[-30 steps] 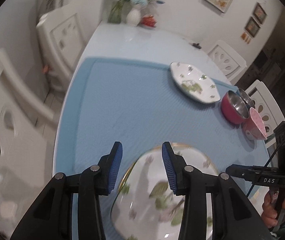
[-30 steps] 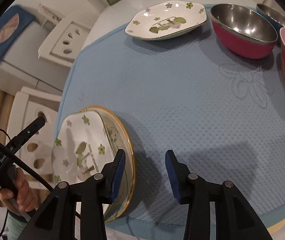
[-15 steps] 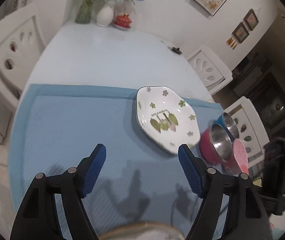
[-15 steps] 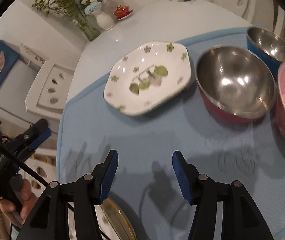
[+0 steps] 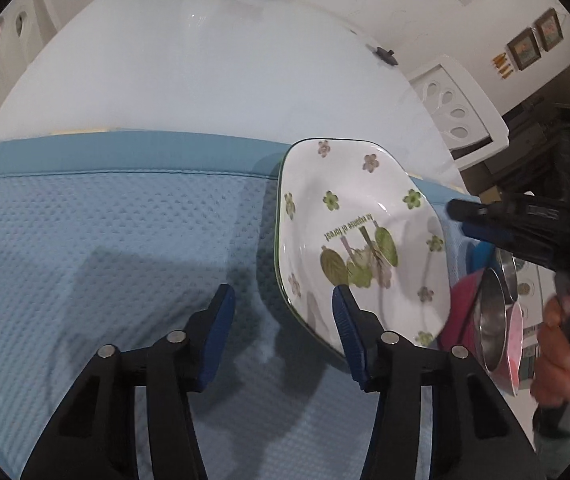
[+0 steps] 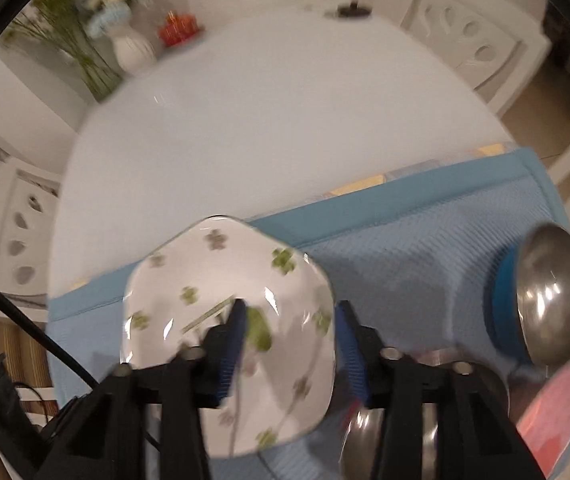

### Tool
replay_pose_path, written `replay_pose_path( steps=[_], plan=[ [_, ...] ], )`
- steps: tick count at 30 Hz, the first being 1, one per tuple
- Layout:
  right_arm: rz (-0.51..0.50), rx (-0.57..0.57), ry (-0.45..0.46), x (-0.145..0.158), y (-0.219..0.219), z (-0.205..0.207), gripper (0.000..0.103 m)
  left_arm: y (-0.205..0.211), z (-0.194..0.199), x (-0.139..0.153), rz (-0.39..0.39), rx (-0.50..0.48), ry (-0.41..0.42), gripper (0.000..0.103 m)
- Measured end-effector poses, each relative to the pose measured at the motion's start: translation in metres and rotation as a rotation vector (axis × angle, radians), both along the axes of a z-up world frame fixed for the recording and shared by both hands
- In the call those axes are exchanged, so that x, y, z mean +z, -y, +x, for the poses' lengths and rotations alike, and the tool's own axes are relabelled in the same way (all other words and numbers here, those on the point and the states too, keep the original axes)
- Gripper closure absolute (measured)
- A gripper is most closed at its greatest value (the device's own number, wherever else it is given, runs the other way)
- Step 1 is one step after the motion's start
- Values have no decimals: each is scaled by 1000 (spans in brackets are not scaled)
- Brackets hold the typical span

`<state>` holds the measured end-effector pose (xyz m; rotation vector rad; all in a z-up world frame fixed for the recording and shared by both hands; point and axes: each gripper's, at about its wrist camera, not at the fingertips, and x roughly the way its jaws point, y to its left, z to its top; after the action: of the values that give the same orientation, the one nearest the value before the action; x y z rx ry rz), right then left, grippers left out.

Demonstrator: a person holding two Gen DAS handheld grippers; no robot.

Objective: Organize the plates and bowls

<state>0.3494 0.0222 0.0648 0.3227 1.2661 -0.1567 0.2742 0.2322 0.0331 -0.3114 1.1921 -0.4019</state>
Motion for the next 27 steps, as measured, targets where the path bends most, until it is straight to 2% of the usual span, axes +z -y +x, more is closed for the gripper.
replay_pose_path(
  steps=[2, 5, 8, 13, 16, 21, 27],
  plan=[
    [24, 4, -56, -16, 10, 14, 73, 3, 4, -4, 7, -13, -13, 63],
    [3, 10, -92, -27, 19, 26, 74, 10, 9, -8, 20, -28, -19, 63],
    [44, 43, -133, -38, 21, 35, 74, 14, 12, -11, 27, -36, -27, 63],
    [-52, 130, -153, -35, 7, 37, 74, 15, 11, -7, 13, -57, -31, 63],
    [-94, 176, -154, -27, -5, 34, 74, 12, 9, -6, 54, -55, -35, 63],
    [-94, 210, -158, -23, -24, 16, 74, -15, 2, -4, 45, -22, -36, 63],
    [17, 231, -173, -28, -49, -14, 74, -62, -14, 3, 112, 8, -11, 63]
  ],
)
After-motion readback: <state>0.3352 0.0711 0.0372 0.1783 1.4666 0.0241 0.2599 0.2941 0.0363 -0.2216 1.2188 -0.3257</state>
